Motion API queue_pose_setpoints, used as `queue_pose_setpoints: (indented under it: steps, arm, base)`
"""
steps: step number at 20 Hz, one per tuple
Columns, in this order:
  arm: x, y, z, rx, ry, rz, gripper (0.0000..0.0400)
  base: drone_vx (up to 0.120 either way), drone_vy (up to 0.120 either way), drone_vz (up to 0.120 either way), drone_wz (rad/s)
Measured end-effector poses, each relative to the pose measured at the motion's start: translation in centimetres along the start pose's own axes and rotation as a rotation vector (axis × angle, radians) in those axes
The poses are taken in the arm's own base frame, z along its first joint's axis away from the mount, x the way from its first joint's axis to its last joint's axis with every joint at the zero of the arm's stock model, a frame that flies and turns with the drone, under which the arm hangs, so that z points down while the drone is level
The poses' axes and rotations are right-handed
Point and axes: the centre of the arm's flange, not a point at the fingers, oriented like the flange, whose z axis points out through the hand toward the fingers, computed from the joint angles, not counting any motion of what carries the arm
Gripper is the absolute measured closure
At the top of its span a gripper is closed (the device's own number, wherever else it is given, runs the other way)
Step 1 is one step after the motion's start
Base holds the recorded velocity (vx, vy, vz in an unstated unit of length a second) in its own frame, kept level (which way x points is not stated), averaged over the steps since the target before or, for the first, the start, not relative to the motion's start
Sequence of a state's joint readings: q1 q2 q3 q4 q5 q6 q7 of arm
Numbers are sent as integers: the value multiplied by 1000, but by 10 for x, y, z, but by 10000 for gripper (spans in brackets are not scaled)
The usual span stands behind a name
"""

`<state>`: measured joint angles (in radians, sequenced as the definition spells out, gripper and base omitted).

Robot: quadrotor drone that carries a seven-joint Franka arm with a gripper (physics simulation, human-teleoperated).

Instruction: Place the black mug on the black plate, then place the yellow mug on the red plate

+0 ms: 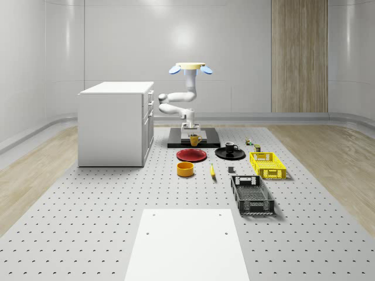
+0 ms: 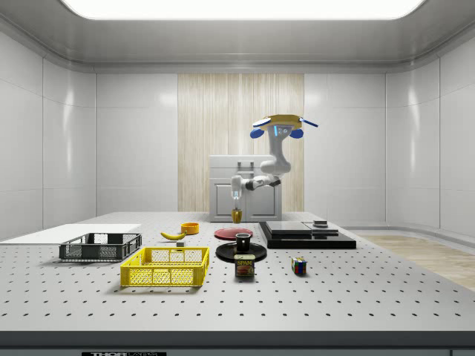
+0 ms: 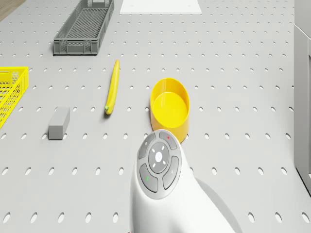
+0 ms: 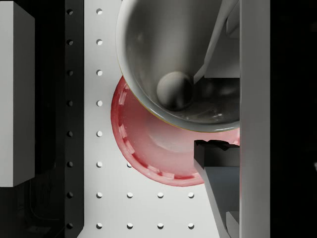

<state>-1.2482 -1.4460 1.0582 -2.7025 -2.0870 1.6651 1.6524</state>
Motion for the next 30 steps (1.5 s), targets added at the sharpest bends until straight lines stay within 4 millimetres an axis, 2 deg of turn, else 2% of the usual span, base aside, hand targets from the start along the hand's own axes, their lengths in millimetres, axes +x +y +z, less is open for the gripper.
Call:
queue_pose_setpoints:
  steps: [8, 21, 23, 25, 27, 30]
  arm:
    - [1, 1, 31, 0, 0, 0, 290]
    - [17, 17, 64, 0, 0, 0, 290]
    - [17, 17, 68, 0, 0, 0, 191]
    - [18, 18, 68, 0, 0, 0, 116]
    - [18, 18, 64, 0, 0, 0, 70]
    - [18, 18, 54, 0, 0, 0, 33]
  base:
    - [0, 0, 0, 0]
    - [0, 0, 0, 0]
    - [0, 0, 0, 0]
    - [0, 0, 0, 0]
    - [0, 0, 0, 0]
    - [0, 0, 0, 0]
